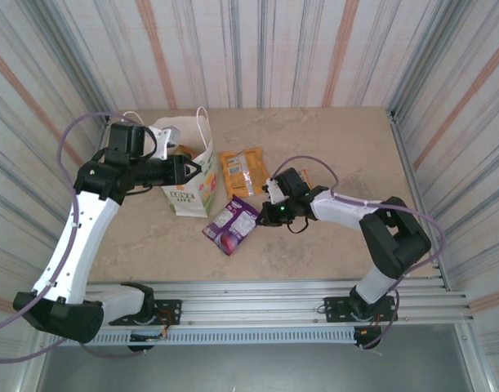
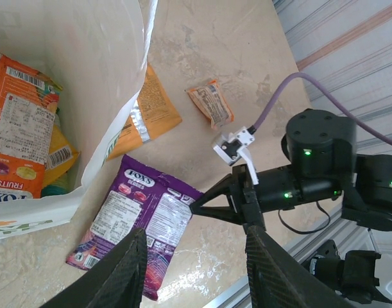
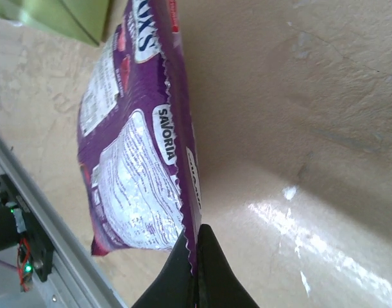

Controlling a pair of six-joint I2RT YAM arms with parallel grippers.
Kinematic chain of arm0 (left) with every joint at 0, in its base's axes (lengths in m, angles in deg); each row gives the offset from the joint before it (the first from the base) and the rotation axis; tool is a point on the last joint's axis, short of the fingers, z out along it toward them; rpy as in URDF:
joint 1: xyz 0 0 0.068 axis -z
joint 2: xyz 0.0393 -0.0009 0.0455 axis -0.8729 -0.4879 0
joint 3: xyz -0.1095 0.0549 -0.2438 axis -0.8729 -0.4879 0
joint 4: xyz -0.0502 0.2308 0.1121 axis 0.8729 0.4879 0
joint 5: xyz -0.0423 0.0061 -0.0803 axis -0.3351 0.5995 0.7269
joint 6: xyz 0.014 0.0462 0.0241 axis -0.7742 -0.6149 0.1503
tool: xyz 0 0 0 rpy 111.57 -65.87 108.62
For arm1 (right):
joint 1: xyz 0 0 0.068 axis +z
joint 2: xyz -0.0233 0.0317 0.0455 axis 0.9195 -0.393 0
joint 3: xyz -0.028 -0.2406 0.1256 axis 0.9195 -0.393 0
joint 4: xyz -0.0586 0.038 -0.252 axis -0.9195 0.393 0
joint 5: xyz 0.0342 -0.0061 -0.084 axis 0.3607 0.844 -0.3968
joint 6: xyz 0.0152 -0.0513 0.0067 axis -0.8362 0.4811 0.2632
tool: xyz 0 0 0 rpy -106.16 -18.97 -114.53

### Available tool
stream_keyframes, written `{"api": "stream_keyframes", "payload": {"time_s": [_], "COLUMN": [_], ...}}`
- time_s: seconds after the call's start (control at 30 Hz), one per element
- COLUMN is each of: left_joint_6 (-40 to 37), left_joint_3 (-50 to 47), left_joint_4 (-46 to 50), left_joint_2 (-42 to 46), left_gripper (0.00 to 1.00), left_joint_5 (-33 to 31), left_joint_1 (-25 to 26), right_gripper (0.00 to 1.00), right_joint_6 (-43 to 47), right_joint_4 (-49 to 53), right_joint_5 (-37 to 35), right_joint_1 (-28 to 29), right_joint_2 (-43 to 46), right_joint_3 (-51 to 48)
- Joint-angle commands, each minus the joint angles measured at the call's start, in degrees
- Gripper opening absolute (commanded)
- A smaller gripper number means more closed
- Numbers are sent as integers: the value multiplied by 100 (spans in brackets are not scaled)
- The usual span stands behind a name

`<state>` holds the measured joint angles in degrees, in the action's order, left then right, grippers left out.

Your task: Place the snacks into the paper bag

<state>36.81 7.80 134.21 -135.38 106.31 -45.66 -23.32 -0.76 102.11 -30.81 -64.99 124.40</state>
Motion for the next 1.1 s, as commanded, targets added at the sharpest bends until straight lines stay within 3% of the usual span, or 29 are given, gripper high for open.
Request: {"api": "stream_keyframes", "payload": {"time_s": [0.0, 0.27, 0.6, 1.07], "left_joint_6": [-103, -136, -744, -1360], "left_joint_3": [187, 159, 71, -369], "left_joint_4": [37, -27, -343, -1044], "left_joint_2": [75, 138, 169, 293], "left_gripper": [45, 45, 47, 49], "left_joint_5": [54, 108, 655, 1025], "left_joint_1": [54, 60, 292, 548], "right_gripper": [0, 0, 0, 0], "right_joint_6": [531, 1316, 2686, 4898], "right_joint_4": [529, 1248, 2646, 3156], "right_joint_5": [-255, -824, -1045, -621], "right_joint_1": [32, 8, -116, -352], "right_joint_2": [464, 1267, 1557, 2466], "right_joint_3": [199, 457, 1516, 1868]}}
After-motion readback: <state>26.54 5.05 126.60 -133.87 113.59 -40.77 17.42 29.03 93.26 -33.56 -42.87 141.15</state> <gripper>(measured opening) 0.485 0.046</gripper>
